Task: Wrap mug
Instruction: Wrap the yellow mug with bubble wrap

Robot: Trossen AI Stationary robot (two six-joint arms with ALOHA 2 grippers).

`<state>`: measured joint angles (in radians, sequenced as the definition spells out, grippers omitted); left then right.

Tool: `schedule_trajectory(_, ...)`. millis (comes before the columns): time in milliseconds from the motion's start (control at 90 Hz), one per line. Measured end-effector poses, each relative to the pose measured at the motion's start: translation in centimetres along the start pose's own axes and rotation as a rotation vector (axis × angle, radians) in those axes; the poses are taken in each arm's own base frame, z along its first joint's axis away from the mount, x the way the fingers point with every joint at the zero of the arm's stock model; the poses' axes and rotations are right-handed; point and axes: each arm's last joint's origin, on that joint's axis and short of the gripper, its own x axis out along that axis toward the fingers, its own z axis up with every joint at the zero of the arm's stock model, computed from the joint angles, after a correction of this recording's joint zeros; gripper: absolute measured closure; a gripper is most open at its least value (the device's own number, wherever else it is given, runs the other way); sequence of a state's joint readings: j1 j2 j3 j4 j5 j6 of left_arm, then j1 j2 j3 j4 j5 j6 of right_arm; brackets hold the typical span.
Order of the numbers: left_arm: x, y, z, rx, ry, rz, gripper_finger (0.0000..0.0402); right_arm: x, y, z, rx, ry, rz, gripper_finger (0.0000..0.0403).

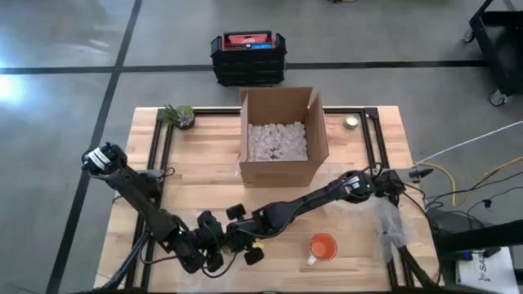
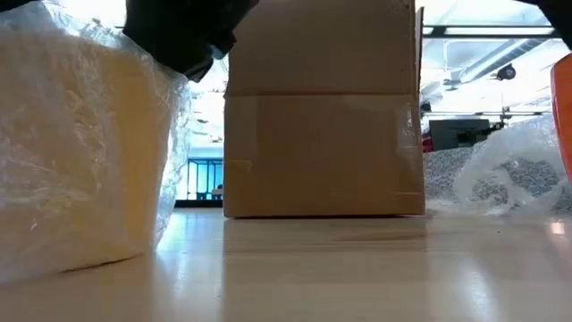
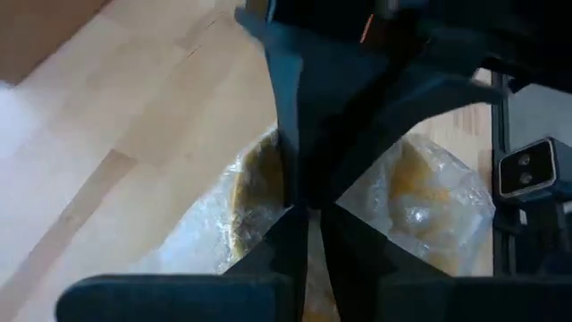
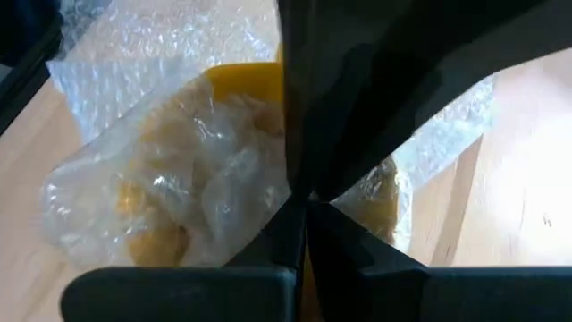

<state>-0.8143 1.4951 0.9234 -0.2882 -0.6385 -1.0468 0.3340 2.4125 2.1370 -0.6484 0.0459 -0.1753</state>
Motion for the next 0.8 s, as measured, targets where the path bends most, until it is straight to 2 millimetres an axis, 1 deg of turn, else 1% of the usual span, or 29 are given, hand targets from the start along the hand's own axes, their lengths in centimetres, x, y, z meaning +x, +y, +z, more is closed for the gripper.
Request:
schedule_trajectory(89,-1.5,-0.5,1.1,-0.036,-0.018,-0.071,0.038,0.1,0.0,0.0,0.0,-0.004,-0.001,0.0401)
schedule_trajectory(178,-1.7,-0.8,1.0,-0.043,0.014,-0.127,0.038,0.1,-0.1,0.0,0.003,-0.004,-0.002,0.0401)
schedule_trajectory(233,-1.1,-0.7,0.4,-0.031,0.038,-0.12,0.038,0.2,-0.1,-0.1,0.002,-0.001,-0.004,0.0401)
schedule_trajectory(322,0.5,-0.6,-0.9,-0.002,0.065,-0.074,0.038,0.1,-0.2,-0.1,0.003,-0.001,-0.004,0.0401)
schedule_trajectory(511,2.8,-0.7,-2.5,0.04,0.07,-0.021,0.0381,-0.3,-0.1,0.5,-0.003,-0.01,0.004,0.0401)
schedule_trajectory(633,3.3,-0.6,-2.9,0.052,0.076,0.0,0.0381,-1.6,-0.3,0.9,0.0,0.024,0.013,0.0401)
schedule_trajectory(722,3.2,-0.6,-2.7,0.042,0.074,-0.002,0.0381,-3.3,-0.4,1.4,0.003,0.056,0.012,0.0401)
schedule_trajectory(800,3.1,-0.5,-2.5,0.039,0.066,0.0,0.0381,-4.9,-0.2,1.8,0.018,0.068,0.048,0.0401)
